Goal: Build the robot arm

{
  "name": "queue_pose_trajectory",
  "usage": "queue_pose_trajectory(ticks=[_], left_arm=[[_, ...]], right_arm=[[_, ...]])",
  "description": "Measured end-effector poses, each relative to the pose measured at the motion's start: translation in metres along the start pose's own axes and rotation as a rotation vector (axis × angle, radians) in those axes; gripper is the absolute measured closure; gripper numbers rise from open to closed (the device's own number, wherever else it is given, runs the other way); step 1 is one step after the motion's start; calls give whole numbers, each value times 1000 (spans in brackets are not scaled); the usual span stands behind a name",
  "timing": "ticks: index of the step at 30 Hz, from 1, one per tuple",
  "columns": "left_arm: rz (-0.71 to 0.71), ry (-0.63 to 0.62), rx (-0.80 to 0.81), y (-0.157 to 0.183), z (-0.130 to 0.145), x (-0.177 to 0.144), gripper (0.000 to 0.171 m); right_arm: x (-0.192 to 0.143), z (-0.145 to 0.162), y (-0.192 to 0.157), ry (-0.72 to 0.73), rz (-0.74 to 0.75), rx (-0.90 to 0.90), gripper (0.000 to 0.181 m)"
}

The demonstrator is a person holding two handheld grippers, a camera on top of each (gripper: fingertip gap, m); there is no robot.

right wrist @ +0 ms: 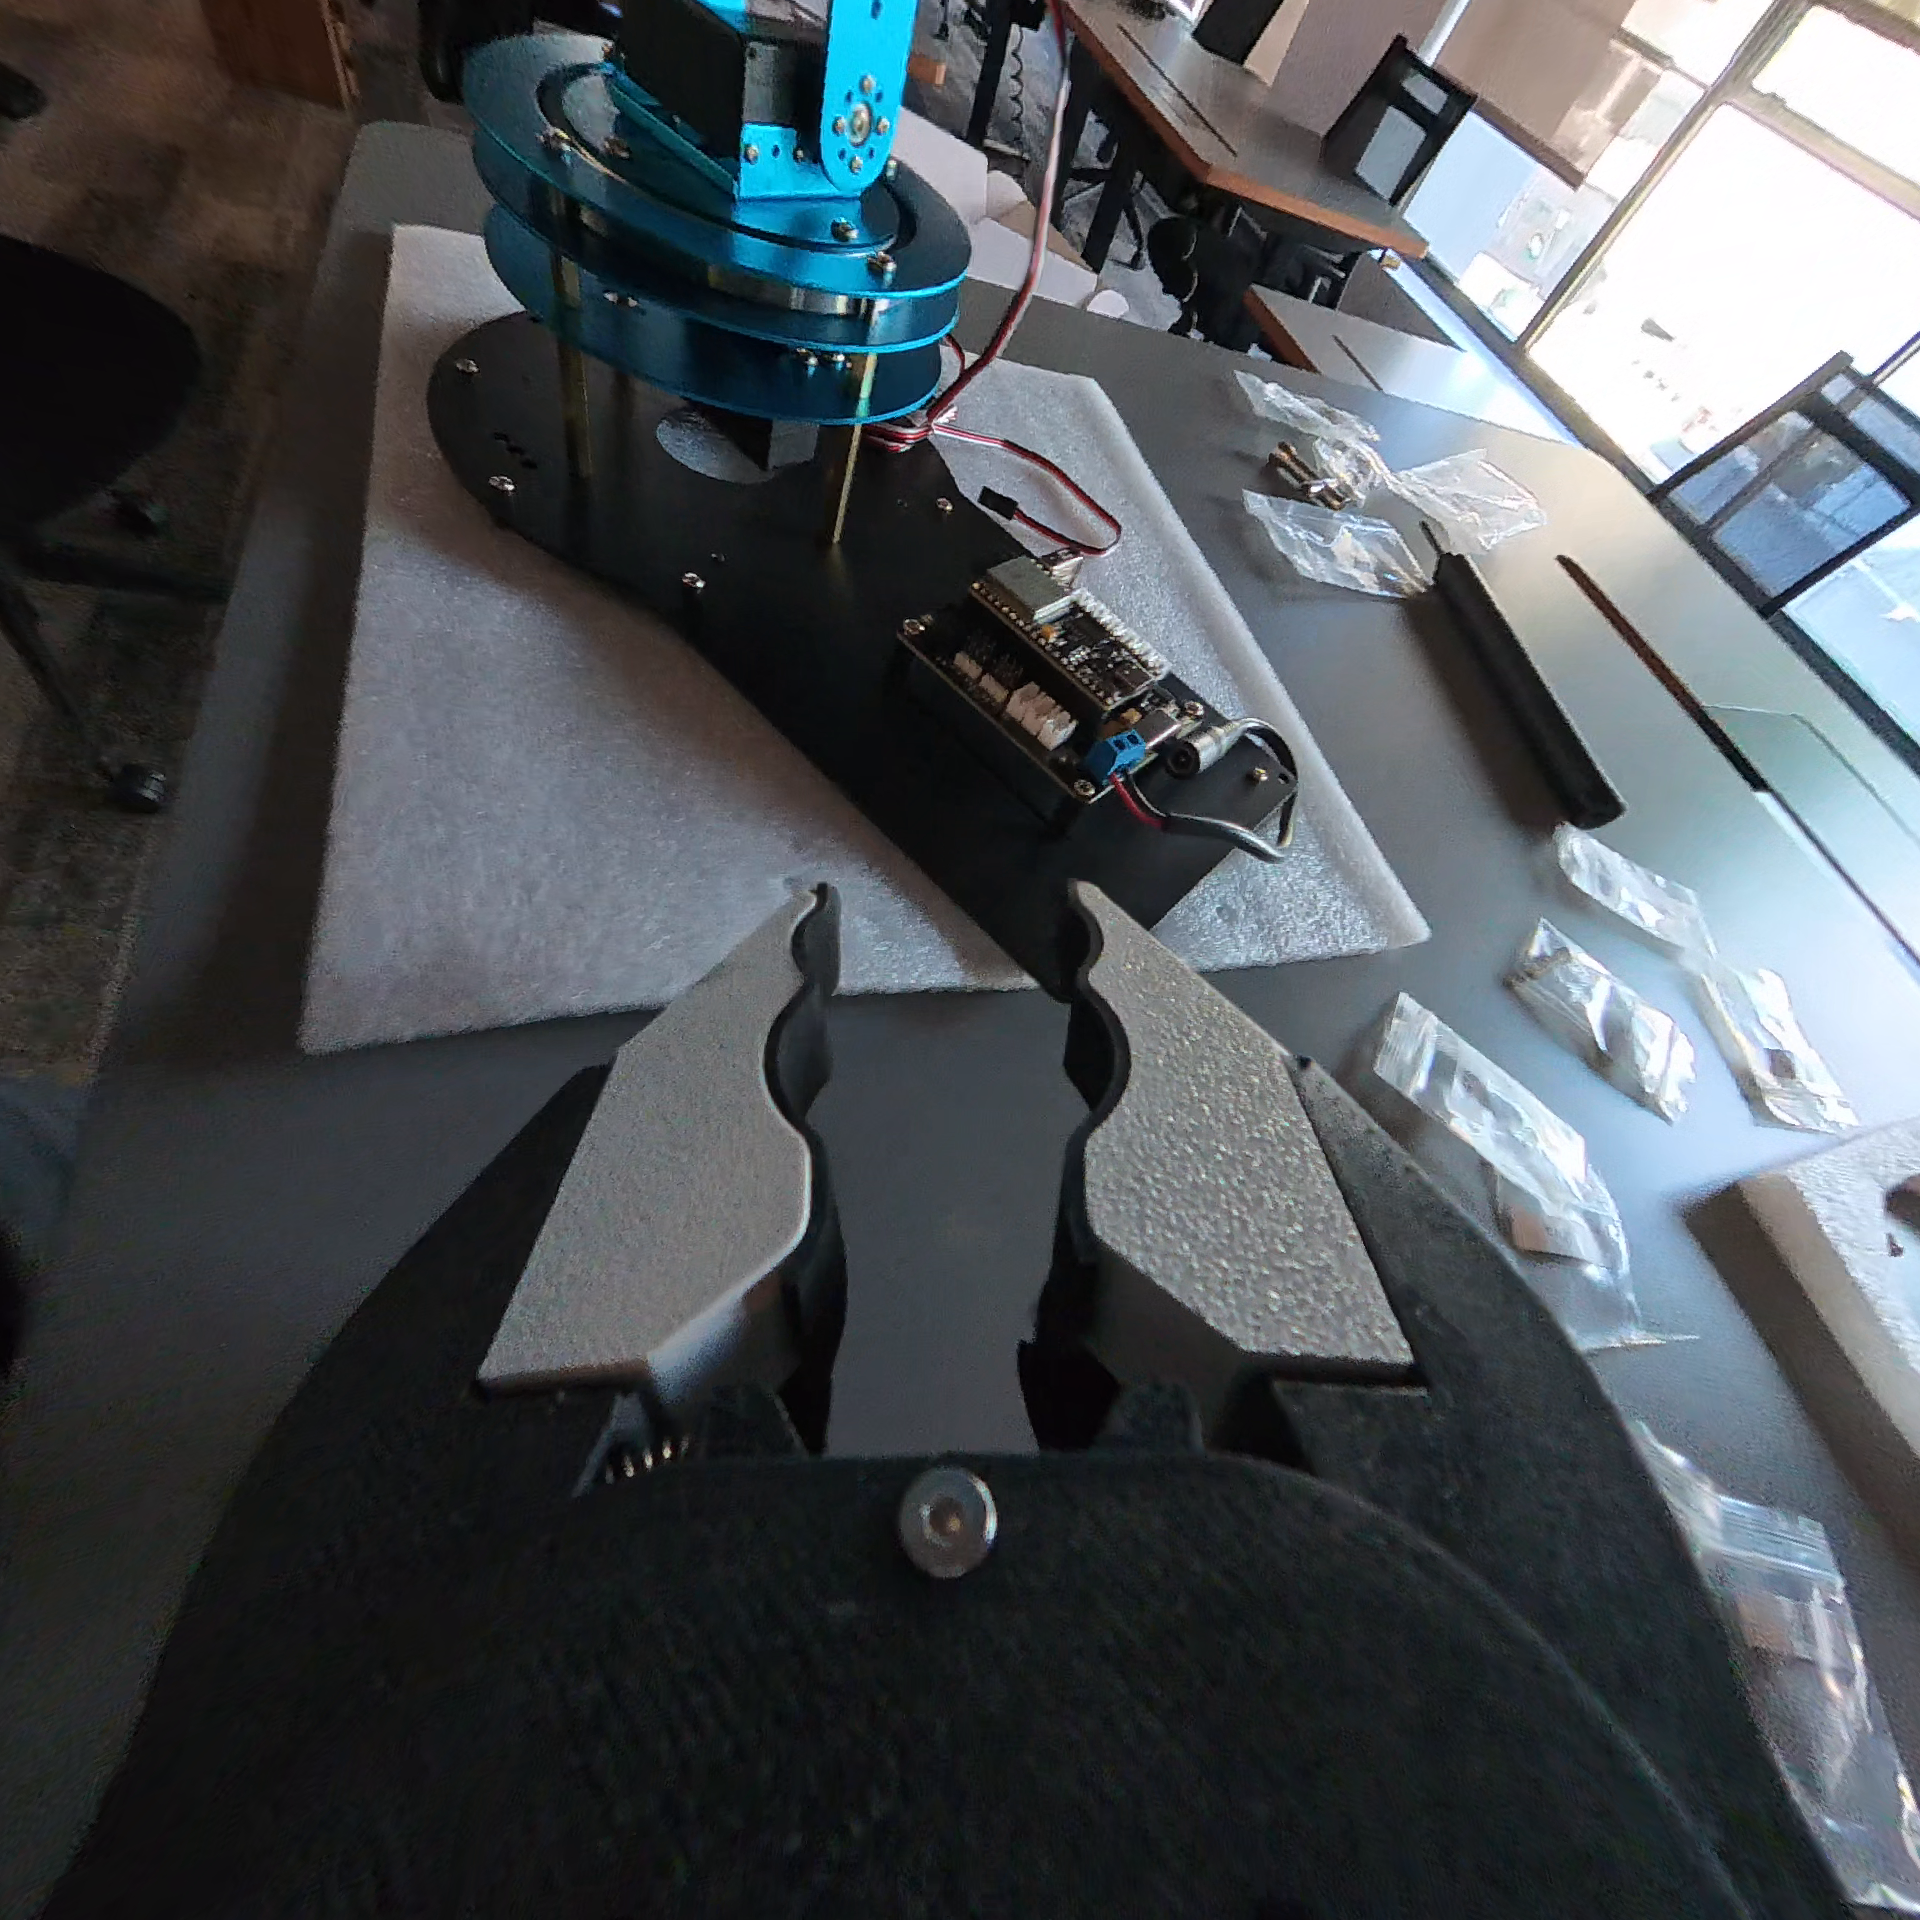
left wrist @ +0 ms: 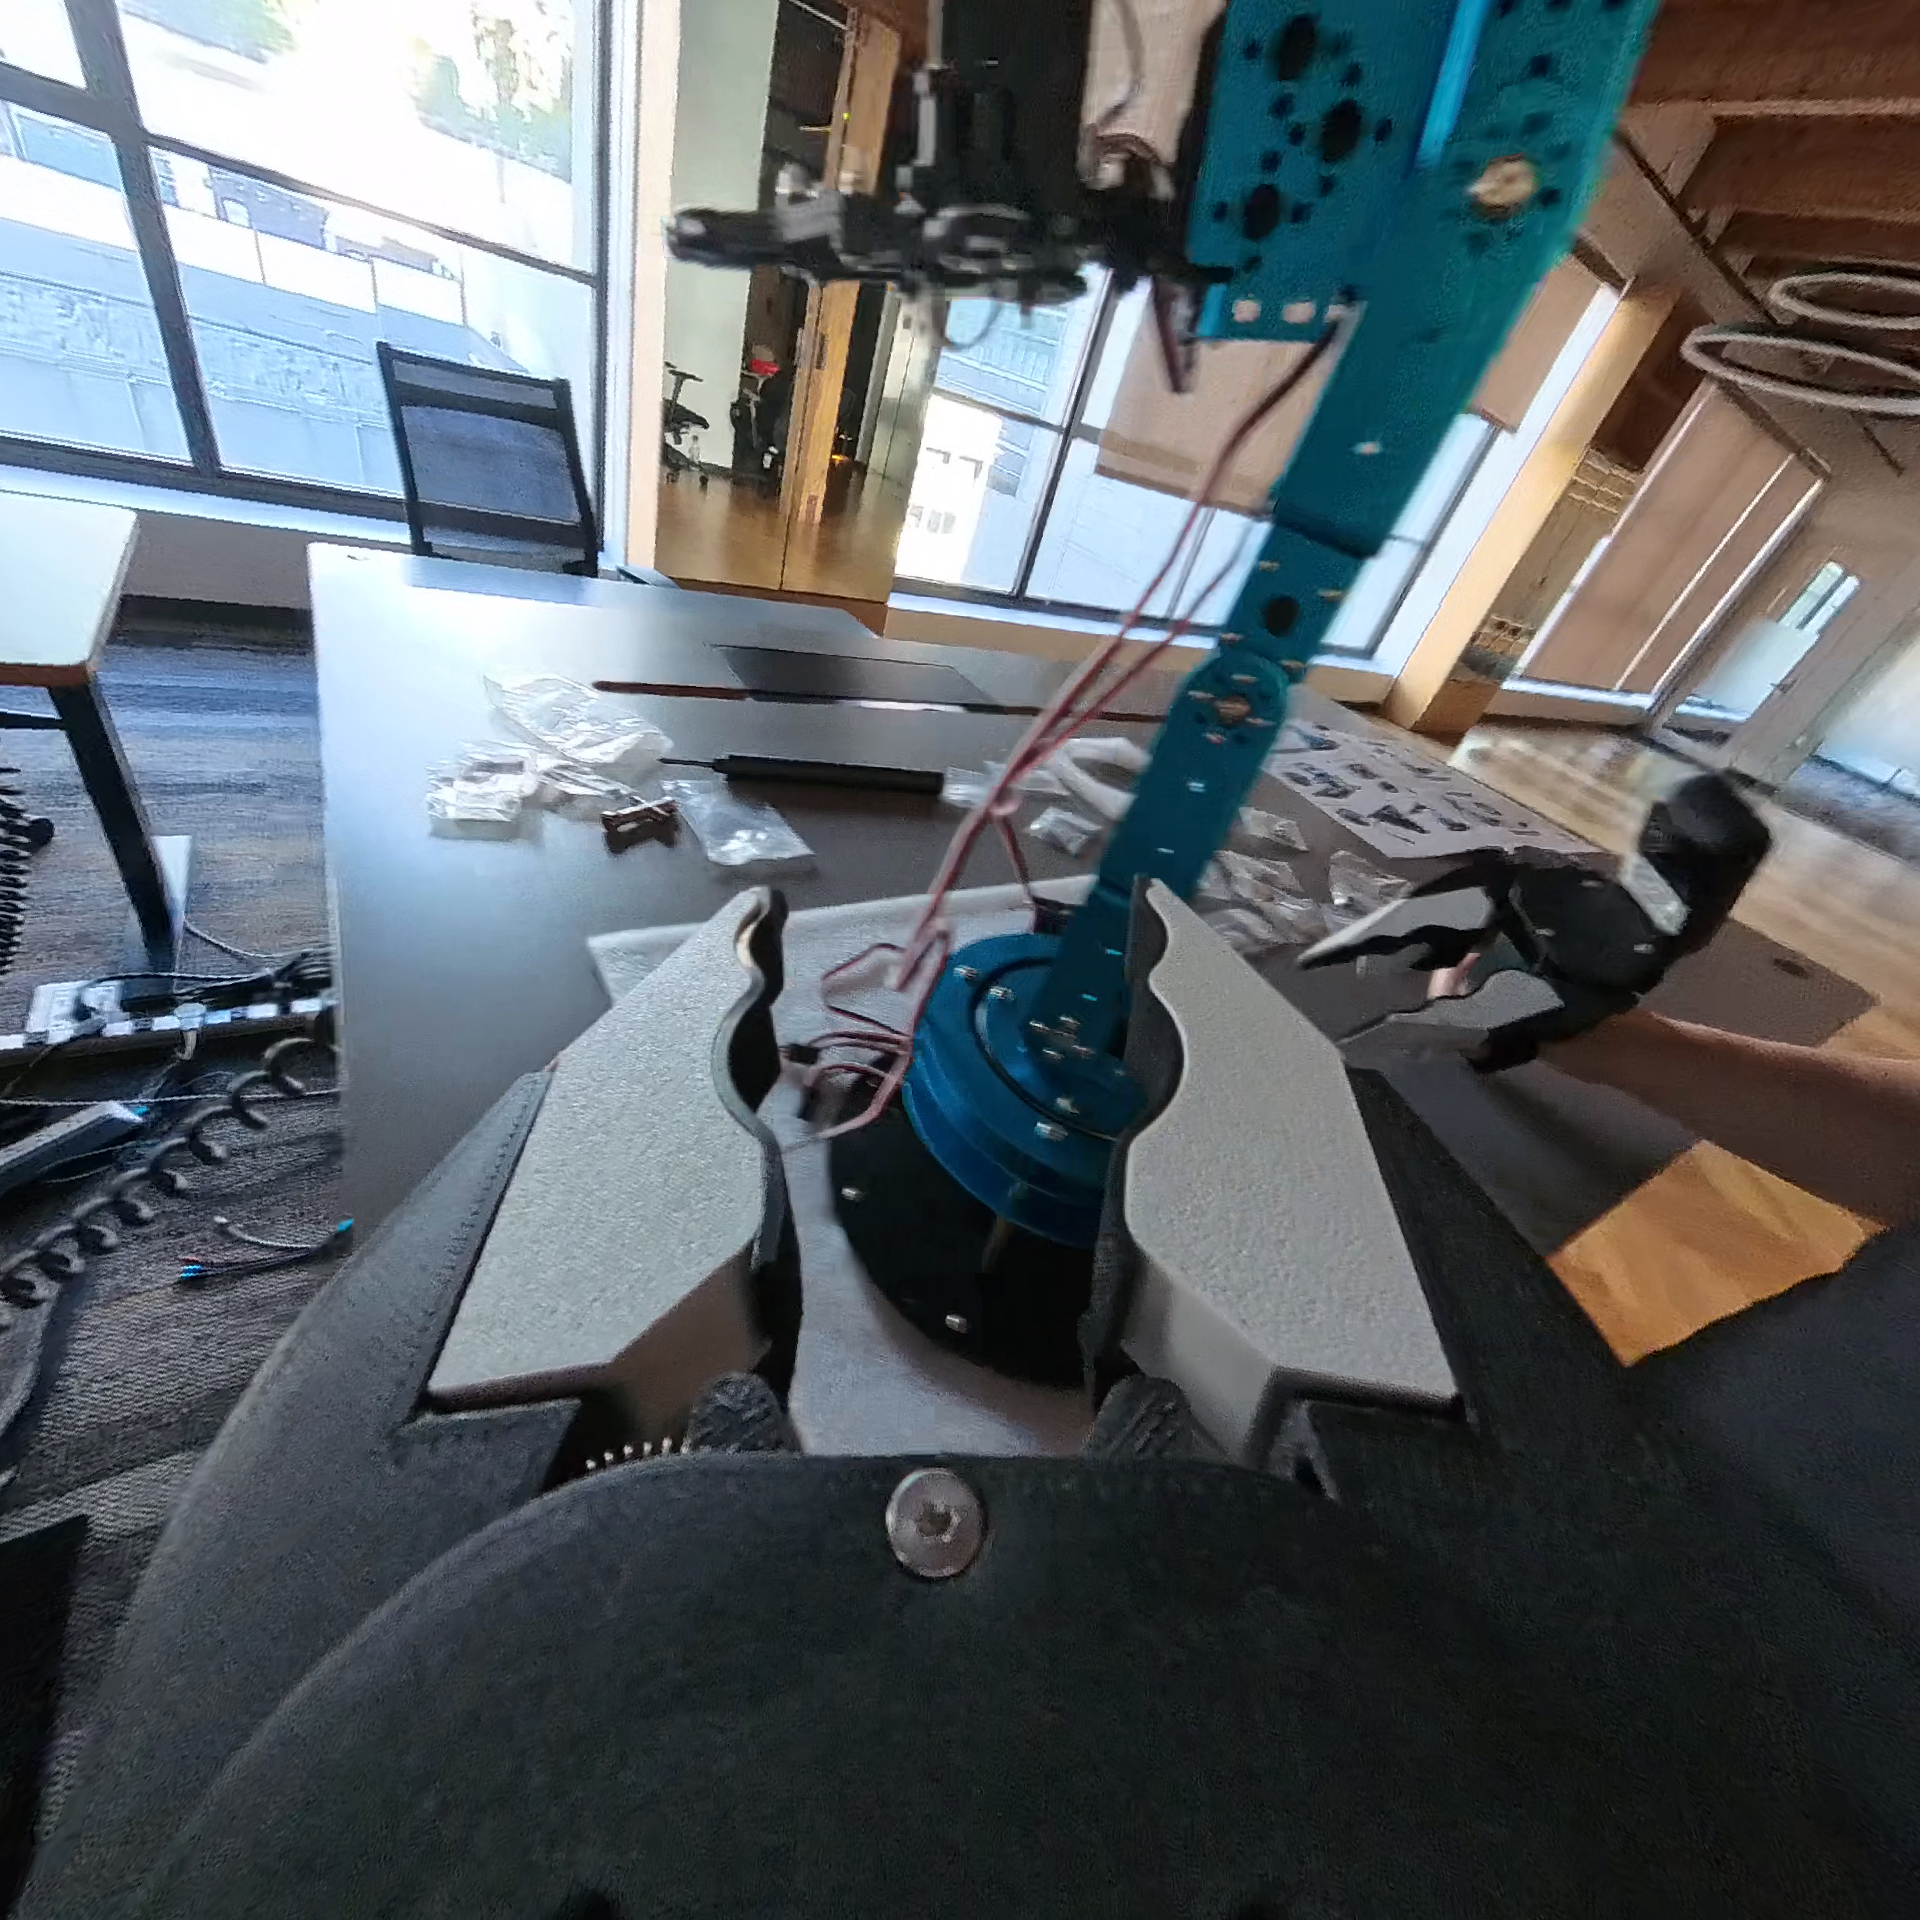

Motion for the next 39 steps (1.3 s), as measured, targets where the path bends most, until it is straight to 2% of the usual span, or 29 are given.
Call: queue_pose_trajectory(ticks=[2, 4, 6, 9, 11, 13, 15, 17, 18, 20, 21, 22, 23, 27, 30, 34, 39], left_arm=[[66, 0, -13, -14, -6, 11, 106], [199, 20, -35, -16, -14, 24, 106], [274, 15, -21, -15, -21, 33, 103], [388, 9, 22, 2, -30, 43, 92], [417, 14, 66, 14, -37, 47, 84], [429, 9, 118, 23, -40, 53, 80], [385, -53, 180, 22, -36, 60, 81], [294, -124, 239, 10, -25, 56, 82], [267, -149, 232, 2, -17, 51, 82], [252, -190, 168, -12, 4, 38, 86], [230, -230, 120, -23, 17, 32, 87], [217, -279, 74, -32, 30, 29, 84], [217, -321, 32, -40, 41, 27, 84], [119, -394, -171, -96, 60, 43, 104], [93, -510, -260, -135, 62, 64, 111], [83, -614, -318, -164, 65, 83, 111], [147, -637, -549, -181, 68, 105, 113]], right_arm=[[7, 2, 1, -11, 10, -3, 140], [14, 3, 2, -43, 41, -11, 140], [18, -2, -3, -43, 43, 10, 140], [20, -8, -26, -80, -64, 59, 152], [21, -7, -36, -137, -99, 85, 148], [17, -12, -35, -113, -116, 185, 140], [6, -12, -26, -150, -97, 304, 127], [-8, 0, -10, -290, -10, 547, 133], [-15, 8, -7, -376, 5, 701, 130], [-22, 16, -6, -407, 1, 999, 136], [-22, 15, -10, -399, -44, 1116, 136], [-20, 17, -15, -443, -88, 1190, 144], [-19, 23, -20, -521, -91, 1217, 151], [-1, 25, -30, -553, -123, 1324, 181], [1, 25, -31, -544, -139, 1391, 181], [-3, 27, -33, -515, -157, 1492, 176], [-9, 24, -30, -481, -133, 1546, 164]])
Point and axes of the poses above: each gripper's, where its closed fingertips meet, x out along the fingers, z out of its underside, y = z × x across the jaws, the point moved 6 cm from there along -x, back along the fingers, and after that the axes turned 10 degrees about z, right-handed, at the moved point
